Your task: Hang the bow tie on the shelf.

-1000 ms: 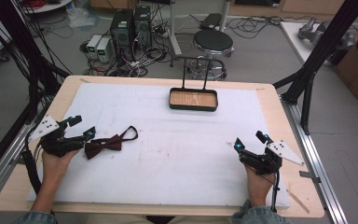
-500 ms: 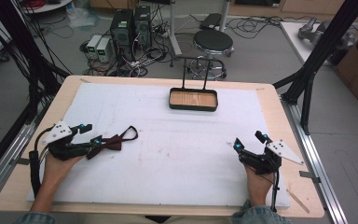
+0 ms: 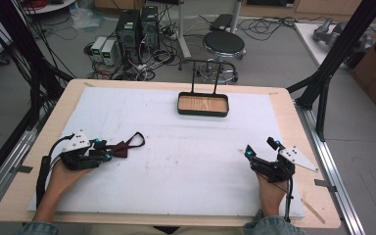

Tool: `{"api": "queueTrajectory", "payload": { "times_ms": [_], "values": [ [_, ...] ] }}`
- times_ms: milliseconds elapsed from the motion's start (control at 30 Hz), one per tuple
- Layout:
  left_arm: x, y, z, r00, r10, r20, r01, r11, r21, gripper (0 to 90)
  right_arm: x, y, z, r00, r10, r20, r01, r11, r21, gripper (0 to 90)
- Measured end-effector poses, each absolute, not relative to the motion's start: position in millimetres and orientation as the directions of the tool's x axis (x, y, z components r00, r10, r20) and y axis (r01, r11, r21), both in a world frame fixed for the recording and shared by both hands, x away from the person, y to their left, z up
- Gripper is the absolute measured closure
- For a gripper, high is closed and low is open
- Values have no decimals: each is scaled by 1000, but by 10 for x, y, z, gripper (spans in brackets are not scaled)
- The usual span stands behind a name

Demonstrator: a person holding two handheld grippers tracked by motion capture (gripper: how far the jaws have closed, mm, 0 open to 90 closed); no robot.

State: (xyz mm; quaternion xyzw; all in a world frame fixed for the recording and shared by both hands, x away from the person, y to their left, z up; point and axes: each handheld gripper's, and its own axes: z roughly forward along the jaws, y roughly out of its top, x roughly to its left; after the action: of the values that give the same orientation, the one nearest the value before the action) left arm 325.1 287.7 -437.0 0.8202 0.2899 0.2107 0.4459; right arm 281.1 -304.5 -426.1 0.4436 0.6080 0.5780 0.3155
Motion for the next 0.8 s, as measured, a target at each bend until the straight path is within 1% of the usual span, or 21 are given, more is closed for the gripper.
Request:
{"api": "queueTrajectory", "payload": {
  "times_ms": [100,267,333,467,567,733,800],
  "values": [
    [3253,2856,-4391,747,657,103,288,-460,840,500,2816,-3044,-4261,-410,903,126,172,-59,983,100],
    [3252,2844,-4409,751,652,104,292,-469,833,529,2821,-3044,-4262,-411,902,132,176,-64,982,100],
    [3252,2840,-4411,753,650,108,292,-477,829,556,2823,-3044,-4263,-412,901,132,177,-63,982,100],
    [3254,2825,-4418,753,647,120,294,-494,818,572,2828,-3043,-4265,-416,899,136,180,-65,982,100],
    [3256,2825,-4421,754,646,119,294,-493,818,604,2830,-3043,-4266,-418,898,137,183,-65,981,100],
    [3265,2827,-4424,754,647,112,304,-495,814,617,2835,-3043,-4270,-420,897,141,187,-66,980,100],
    [3276,2822,-4430,757,645,105,315,-502,806,635,2834,-3042,-4269,-419,896,143,189,-68,980,100]
  ]
}}
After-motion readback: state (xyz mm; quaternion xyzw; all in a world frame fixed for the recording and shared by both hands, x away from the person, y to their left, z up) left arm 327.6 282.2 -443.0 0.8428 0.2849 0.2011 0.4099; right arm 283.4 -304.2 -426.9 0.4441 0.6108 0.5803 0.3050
